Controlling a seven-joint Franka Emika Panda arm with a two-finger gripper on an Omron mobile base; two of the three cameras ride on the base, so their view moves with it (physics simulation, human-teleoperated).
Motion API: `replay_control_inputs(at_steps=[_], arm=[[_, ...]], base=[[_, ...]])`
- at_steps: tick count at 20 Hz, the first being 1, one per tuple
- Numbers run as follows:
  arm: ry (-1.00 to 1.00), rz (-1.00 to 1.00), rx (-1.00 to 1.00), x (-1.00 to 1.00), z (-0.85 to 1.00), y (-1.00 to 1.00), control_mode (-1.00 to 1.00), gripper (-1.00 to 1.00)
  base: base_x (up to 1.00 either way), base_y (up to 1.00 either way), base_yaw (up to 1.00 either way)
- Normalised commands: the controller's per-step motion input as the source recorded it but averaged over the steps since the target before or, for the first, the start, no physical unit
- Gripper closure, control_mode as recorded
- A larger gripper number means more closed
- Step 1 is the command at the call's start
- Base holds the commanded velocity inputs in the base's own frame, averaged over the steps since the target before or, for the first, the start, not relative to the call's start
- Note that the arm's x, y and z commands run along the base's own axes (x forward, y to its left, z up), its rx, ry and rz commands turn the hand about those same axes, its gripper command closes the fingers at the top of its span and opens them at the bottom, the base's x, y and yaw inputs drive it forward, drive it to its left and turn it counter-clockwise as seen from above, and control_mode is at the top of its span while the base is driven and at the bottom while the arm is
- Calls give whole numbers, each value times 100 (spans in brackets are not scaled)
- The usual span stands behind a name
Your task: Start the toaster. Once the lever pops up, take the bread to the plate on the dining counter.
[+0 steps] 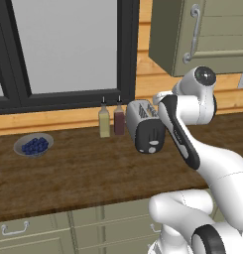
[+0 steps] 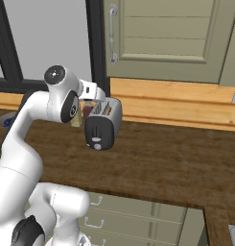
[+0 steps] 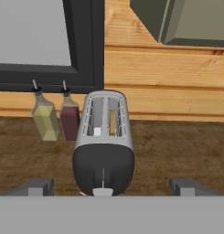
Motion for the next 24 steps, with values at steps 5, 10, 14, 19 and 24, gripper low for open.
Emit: replay_control_inputs(at_steps=[5, 10, 14, 19, 24], arm=[[0, 0, 0, 0, 0, 0, -100, -100], [0, 0, 0, 0, 0, 0, -100, -100], [0, 0, 0, 0, 0, 0, -100, -100], [0, 0, 0, 0, 0, 0, -100, -100], [0, 0, 0, 0, 0, 0, -100, -100]], base=[[0, 0, 0], [0, 0, 0], [0, 0, 0], [0, 0, 0], [0, 0, 0]])
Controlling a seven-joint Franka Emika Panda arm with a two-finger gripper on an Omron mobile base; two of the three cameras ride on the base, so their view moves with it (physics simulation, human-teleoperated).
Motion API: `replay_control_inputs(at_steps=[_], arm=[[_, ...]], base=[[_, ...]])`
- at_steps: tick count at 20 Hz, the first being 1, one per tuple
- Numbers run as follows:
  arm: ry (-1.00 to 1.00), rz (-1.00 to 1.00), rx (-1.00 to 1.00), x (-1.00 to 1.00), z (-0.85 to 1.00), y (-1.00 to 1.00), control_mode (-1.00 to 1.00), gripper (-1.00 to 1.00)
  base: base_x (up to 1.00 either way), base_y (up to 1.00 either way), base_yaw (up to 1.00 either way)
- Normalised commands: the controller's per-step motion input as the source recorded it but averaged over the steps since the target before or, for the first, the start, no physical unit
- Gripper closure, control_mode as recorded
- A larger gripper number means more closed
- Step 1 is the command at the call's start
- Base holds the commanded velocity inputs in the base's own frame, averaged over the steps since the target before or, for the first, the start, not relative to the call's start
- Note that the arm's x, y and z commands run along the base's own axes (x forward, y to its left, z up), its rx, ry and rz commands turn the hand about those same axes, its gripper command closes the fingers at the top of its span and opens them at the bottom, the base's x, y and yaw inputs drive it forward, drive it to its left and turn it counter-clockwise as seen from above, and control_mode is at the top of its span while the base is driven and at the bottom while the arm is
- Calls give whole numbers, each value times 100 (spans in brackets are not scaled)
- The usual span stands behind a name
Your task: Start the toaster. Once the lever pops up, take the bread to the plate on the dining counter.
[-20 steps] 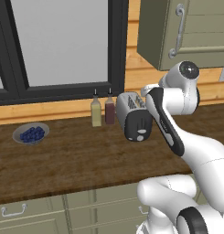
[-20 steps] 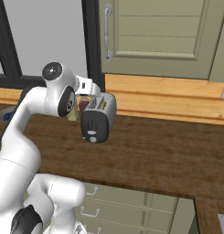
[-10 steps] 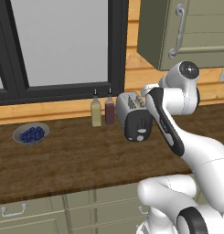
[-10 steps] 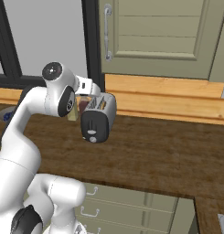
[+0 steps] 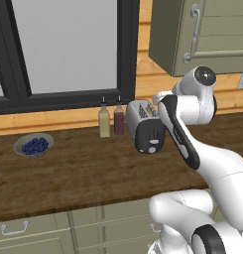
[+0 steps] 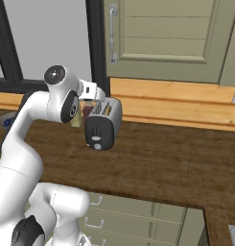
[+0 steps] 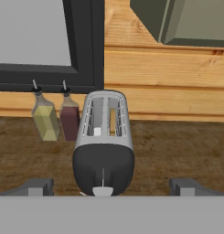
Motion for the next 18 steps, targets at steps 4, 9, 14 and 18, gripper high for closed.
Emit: replay_control_inputs(at_steps=[4, 9, 14, 18], arm=[[0, 0, 0, 0, 0, 0, -100, -100], [0, 0, 0, 0, 0, 0, -100, -100], [0, 0, 0, 0, 0, 0, -100, -100], [0, 0, 0, 0, 0, 0, -100, -100]], base=[[0, 0, 0], [0, 0, 0], [0, 0, 0], [0, 0, 0]])
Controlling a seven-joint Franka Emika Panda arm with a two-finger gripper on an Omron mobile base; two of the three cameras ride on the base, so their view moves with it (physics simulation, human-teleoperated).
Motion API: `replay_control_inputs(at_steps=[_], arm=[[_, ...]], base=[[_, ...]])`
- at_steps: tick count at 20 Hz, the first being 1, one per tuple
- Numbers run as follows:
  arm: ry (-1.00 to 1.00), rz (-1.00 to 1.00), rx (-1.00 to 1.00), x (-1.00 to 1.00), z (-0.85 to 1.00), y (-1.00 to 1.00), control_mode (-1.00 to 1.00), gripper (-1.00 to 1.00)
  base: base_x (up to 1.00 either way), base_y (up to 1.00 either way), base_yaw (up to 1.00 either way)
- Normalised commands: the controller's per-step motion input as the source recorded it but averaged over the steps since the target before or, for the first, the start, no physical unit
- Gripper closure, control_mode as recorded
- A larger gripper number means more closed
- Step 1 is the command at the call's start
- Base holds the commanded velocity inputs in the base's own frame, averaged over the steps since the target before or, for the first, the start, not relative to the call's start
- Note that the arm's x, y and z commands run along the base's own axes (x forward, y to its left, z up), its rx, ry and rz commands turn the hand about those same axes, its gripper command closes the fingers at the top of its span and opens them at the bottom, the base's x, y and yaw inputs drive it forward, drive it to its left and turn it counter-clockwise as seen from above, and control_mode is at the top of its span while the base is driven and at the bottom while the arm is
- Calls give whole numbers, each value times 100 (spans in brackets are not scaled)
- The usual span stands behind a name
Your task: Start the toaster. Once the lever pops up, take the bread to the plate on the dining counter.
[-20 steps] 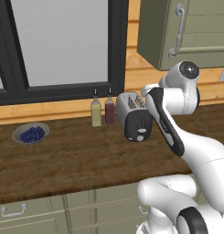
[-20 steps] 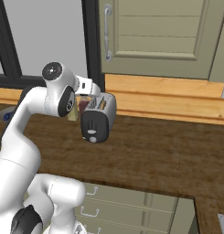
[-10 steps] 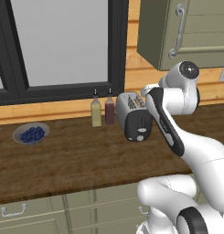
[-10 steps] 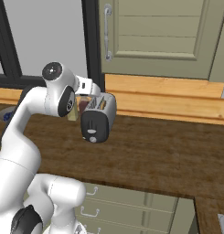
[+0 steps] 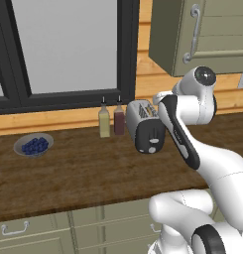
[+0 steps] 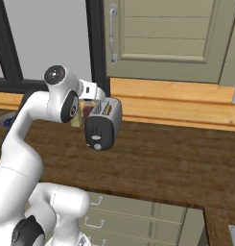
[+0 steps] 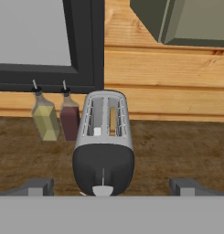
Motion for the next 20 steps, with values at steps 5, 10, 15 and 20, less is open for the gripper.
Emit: replay_control_inputs(at_steps=[5, 10, 15, 20], arm=[[0, 0, 0, 0, 0, 0, -100, -100], [0, 0, 0, 0, 0, 0, -100, -100], [0, 0, 0, 0, 0, 0, -100, -100], [0, 0, 0, 0, 0, 0, -100, -100]], base=[[0, 0, 0], [0, 0, 0], [0, 0, 0], [0, 0, 0]])
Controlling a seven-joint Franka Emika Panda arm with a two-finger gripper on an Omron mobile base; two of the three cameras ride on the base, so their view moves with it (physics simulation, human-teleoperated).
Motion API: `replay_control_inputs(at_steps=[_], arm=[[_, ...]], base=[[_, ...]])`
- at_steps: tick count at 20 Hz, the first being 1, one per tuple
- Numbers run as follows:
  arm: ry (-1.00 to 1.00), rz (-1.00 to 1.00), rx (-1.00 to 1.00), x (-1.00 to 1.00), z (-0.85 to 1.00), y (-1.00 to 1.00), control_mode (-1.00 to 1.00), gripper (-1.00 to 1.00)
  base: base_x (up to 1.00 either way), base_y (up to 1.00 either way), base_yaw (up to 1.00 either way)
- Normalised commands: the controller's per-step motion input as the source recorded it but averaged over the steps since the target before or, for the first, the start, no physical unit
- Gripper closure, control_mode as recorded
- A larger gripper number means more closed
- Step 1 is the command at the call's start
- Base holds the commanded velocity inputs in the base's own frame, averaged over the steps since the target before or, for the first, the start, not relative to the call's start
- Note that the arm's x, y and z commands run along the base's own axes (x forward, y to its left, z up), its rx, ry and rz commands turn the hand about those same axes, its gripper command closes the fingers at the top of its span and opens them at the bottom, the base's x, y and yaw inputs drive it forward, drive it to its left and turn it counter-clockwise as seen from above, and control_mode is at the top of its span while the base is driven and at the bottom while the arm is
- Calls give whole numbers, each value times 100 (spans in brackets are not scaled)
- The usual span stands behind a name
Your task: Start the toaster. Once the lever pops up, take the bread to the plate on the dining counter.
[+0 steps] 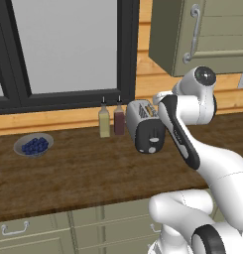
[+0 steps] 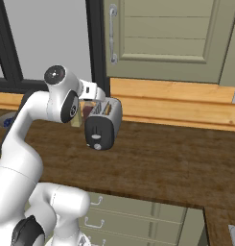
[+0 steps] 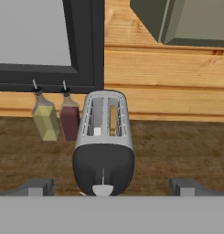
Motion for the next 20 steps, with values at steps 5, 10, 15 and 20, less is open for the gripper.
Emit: replay_control_inputs(at_steps=[5, 10, 15, 20], arm=[[0, 0, 0, 0, 0, 0, -100, -100], [0, 0, 0, 0, 0, 0, -100, -100], [0, 0, 0, 0, 0, 0, -100, -100], [0, 0, 0, 0, 0, 0, -100, -100]], base=[[0, 0, 0], [0, 0, 0], [0, 0, 0], [0, 0, 0]])
